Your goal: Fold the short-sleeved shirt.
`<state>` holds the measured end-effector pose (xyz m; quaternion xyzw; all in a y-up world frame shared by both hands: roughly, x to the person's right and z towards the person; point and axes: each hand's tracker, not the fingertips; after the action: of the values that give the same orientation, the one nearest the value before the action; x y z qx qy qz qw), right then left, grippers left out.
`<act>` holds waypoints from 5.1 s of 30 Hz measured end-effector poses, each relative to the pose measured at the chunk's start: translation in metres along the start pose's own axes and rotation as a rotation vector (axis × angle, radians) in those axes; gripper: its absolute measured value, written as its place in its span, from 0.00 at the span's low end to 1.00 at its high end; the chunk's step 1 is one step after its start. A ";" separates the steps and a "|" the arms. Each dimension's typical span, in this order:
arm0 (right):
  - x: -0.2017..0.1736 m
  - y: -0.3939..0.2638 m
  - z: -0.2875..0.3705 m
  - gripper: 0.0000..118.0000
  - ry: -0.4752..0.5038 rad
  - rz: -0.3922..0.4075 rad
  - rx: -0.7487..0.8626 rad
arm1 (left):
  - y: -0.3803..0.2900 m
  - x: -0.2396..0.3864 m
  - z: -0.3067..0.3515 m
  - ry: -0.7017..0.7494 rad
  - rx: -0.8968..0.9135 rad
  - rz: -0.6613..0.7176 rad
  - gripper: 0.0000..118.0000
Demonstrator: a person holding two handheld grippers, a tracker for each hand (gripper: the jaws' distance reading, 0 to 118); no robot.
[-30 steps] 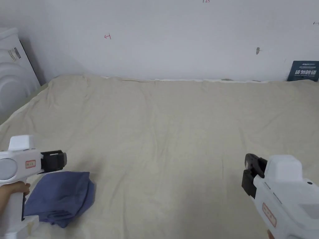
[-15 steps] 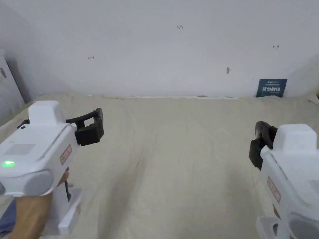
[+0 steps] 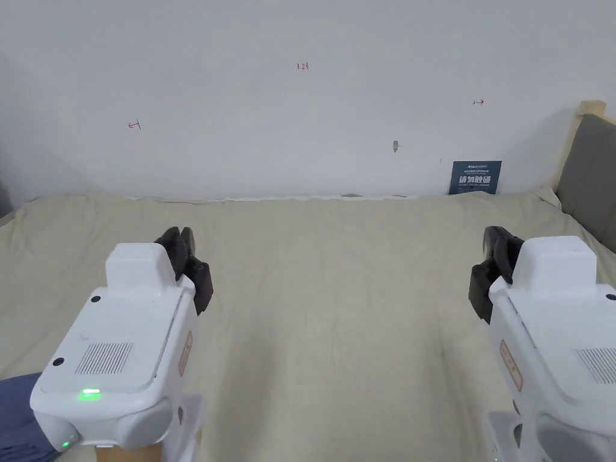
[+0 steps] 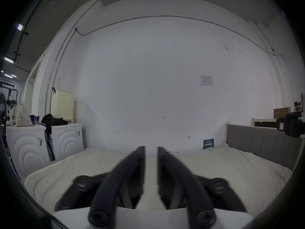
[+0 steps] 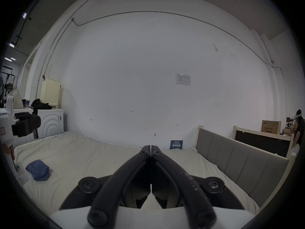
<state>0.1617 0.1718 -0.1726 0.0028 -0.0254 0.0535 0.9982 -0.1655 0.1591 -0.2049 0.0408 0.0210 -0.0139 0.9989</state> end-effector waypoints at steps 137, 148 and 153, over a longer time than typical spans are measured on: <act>-0.009 -0.008 0.000 1.00 -0.001 -0.014 -0.015 | -0.013 -0.010 0.003 -0.026 -0.029 -0.008 1.00; -0.011 -0.005 -0.006 1.00 -0.021 -0.053 -0.082 | -0.013 -0.012 0.003 -0.030 -0.030 -0.001 1.00; -0.009 0.021 -0.008 1.00 -0.043 -0.197 -0.308 | -0.011 -0.014 0.003 -0.031 -0.027 0.007 1.00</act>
<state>0.1505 0.1916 -0.1815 -0.1466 -0.0542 -0.0490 0.9865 -0.1799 0.1483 -0.2023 0.0273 0.0055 -0.0106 0.9996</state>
